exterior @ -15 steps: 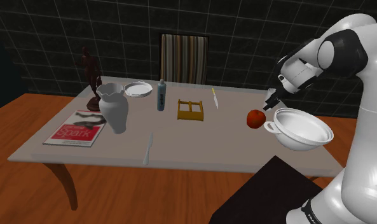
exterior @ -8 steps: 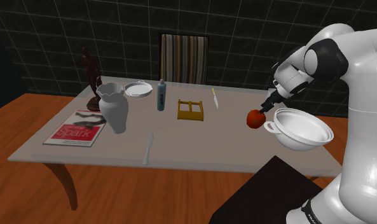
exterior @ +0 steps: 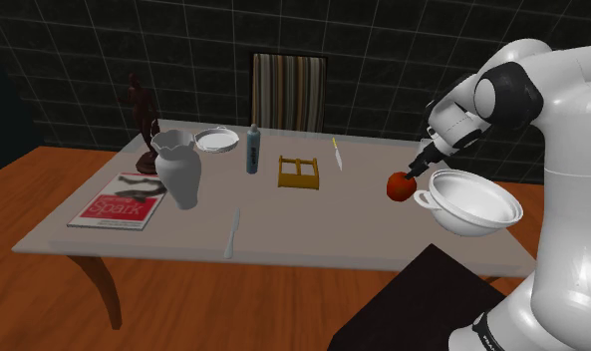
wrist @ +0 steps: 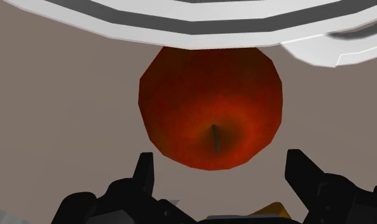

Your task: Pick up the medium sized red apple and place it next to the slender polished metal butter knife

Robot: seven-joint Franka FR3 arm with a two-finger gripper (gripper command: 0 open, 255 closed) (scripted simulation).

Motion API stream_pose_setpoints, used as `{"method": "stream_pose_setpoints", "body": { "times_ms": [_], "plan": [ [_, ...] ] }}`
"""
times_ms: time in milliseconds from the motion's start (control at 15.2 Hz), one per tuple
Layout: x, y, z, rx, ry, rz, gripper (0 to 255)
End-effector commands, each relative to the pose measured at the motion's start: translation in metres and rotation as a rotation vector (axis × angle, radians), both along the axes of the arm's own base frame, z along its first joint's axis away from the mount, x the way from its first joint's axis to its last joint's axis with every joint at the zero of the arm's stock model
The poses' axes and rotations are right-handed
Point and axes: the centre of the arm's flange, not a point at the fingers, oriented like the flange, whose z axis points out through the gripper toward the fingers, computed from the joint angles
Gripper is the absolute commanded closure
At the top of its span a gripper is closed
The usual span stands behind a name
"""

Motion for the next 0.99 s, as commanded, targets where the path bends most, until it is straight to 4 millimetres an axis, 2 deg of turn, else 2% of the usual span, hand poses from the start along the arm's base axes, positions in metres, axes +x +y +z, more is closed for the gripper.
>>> {"method": "stream_pose_setpoints", "body": {
  "times_ms": [0, 594, 924],
  "plan": [
    [0.0, 0.0, 0.0, 0.0, 0.0, 0.0, 255],
    [0.0, 0.0, 0.0, 0.0, 0.0, 0.0, 255],
    [0.0, 0.0, 0.026, 0.0, 0.0, 0.0, 255]
  ]
}}
